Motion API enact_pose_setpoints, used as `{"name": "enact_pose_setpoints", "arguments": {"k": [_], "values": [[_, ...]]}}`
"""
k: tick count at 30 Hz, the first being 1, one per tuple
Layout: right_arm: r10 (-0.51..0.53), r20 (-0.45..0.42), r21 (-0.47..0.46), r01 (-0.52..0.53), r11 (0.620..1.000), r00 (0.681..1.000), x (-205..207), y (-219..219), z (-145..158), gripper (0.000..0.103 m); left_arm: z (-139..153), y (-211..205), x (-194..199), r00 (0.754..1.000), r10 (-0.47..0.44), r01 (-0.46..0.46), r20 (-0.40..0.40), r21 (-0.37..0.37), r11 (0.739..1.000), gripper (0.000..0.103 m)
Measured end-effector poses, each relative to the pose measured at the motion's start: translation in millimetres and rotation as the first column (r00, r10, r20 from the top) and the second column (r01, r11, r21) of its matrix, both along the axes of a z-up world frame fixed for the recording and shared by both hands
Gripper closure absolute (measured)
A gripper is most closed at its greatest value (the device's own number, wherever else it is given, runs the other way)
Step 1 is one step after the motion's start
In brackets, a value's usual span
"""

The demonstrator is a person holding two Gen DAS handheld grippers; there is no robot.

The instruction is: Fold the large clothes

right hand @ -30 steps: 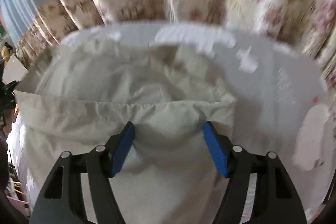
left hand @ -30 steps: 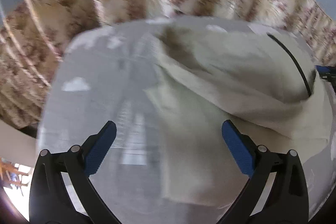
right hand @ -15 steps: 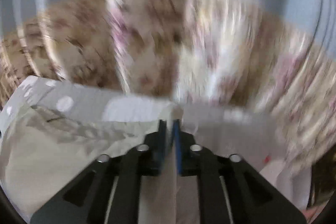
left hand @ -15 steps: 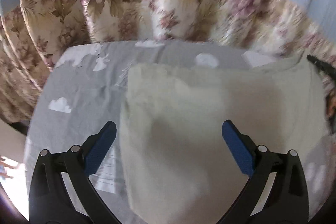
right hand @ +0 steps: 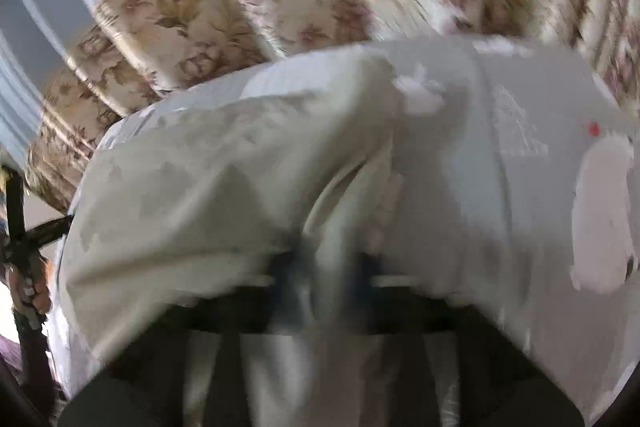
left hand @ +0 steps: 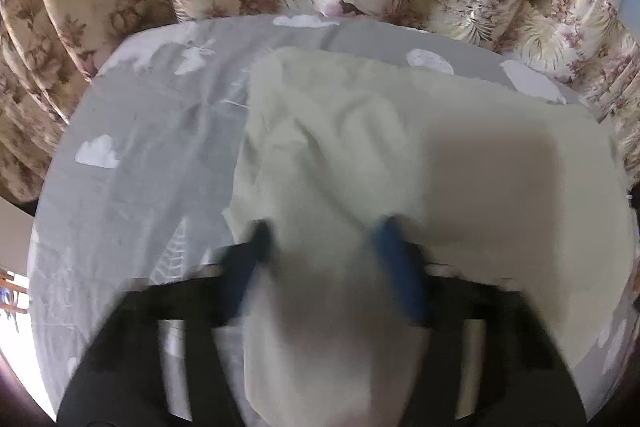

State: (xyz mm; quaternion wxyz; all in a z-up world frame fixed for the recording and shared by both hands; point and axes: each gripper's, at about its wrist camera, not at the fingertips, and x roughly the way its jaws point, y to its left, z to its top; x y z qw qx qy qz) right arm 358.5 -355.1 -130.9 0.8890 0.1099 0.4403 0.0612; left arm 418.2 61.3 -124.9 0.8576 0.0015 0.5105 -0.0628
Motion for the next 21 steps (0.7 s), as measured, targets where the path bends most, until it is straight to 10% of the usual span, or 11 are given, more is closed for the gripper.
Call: {"name": "enact_pose_setpoints", "arguments": {"k": [3, 5, 10, 14, 21], "values": [[0.069, 0.162, -0.255, -0.026, 0.967, 0.984, -7.6, 43.9, 35.4, 0.100, 0.8, -8.9, -6.5, 0.996, 0.048, -0.058, 0.073, 0.144, 0.988, 0.095], [0.107, 0.259, -0.481, 0.032, 0.876, 0.960, -16.1, 68.4, 56.6, 0.100, 0.2, -1.4, -13.2, 0.992, 0.083, -0.094, 0.089, 0.119, 0.988, 0.097], [0.006, 0.039, -0.479, 0.013, 0.878, 0.999, 14.3, 35.4, 7.2, 0.095, -4.2, -1.6, -14.8, 0.995, 0.068, -0.077, 0.076, 0.128, 0.989, 0.094], [-0.054, -0.004, -0.437, 0.047, 0.898, 0.999, -5.5, 17.3, -0.1, 0.070, 8.5, -4.4, -17.4, 0.997, 0.038, -0.052, 0.071, 0.207, 0.977, 0.061], [0.010, 0.205, -0.202, 0.032, 0.979, 0.979, -40.7, 35.0, 88.1, 0.024, 69.0, -29.0, -37.5, 0.987, -0.043, 0.023, 0.155, 0.124, 0.992, 0.016]]}}
